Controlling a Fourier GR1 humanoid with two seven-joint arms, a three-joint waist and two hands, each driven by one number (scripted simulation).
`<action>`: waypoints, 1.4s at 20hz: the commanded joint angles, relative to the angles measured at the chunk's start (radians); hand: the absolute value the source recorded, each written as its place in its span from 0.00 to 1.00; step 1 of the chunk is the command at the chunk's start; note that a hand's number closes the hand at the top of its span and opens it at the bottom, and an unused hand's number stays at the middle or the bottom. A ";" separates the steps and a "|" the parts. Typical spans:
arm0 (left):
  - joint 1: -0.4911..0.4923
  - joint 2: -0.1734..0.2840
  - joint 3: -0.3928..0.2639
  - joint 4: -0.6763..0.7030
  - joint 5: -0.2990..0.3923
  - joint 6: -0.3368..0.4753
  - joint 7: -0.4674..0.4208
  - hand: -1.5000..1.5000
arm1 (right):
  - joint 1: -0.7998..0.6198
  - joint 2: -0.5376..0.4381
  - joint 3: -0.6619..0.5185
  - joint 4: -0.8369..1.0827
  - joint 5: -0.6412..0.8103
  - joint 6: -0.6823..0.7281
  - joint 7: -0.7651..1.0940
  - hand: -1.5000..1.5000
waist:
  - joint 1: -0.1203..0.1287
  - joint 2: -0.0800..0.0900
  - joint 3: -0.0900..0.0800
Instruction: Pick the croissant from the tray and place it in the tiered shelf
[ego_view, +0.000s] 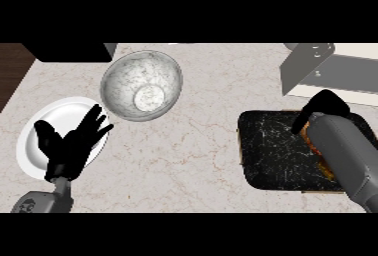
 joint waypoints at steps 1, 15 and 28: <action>0.090 0.021 0.038 0.091 0.007 -0.003 -0.012 0.50 | 0.073 0.060 0.023 -0.098 -0.037 -0.023 -0.207 1.00 | 0.002 0.031 0.008; 0.119 0.034 0.066 0.043 0.008 0.044 0.040 0.50 | 0.291 -0.145 -0.060 -0.825 -0.270 0.061 -0.847 1.00 | -0.087 0.008 0.007; 0.145 0.018 0.043 0.045 0.000 0.012 0.009 0.50 | 0.372 -0.484 -0.570 -1.194 -0.590 0.236 -0.564 1.00 | -0.036 0.023 0.007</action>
